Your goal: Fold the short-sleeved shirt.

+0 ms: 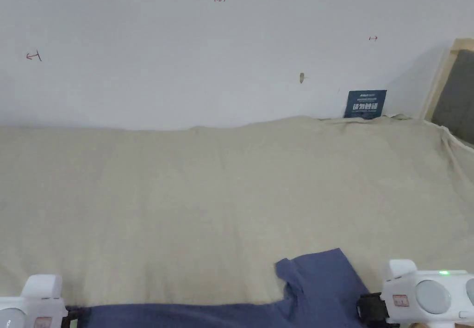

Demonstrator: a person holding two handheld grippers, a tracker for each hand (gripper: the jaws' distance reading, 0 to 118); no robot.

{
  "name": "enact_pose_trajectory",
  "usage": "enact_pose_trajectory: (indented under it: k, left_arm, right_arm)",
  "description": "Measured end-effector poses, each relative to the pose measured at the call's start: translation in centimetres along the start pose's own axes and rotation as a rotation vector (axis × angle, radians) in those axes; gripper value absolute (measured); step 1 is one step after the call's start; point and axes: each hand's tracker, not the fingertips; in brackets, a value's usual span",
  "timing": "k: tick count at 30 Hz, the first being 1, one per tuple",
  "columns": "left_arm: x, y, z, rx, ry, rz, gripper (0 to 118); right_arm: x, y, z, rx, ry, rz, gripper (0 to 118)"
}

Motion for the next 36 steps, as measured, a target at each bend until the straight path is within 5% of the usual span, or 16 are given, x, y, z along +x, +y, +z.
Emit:
enact_pose_trajectory:
  k: [3, 7, 17, 26, 36]
  left_arm:
    - [0.4, -0.3, 0.1, 0.001, 0.005, -0.014, 1]
    - [1.7, -1.2, 0.5, 0.059, 0.073, -0.084, 1]
    - [0.0, -2.7, 10.2, 0.241, -0.077, -0.057, 1]
    - [-3.3, -14.6, 20.4, 0.314, -0.229, 0.03, 1]
    - [-3.2, -23.5, 14.9, 0.14, -0.211, 0.13, 1]
  right_arm:
    - [-0.7, -0.6, 1.1, 0.064, -0.021, 0.03, 65]
    - [-1.3, -0.6, 2.0, 0.067, 0.036, 0.048, 2]
    - [-0.7, -3.5, 11.7, 0.284, 0.229, -0.028, 2]
    - [0.4, -16.0, 21.2, 0.405, 0.312, -0.074, 2]
    - [0.2, -25.1, 16.1, 0.225, 0.249, -0.146, 2]
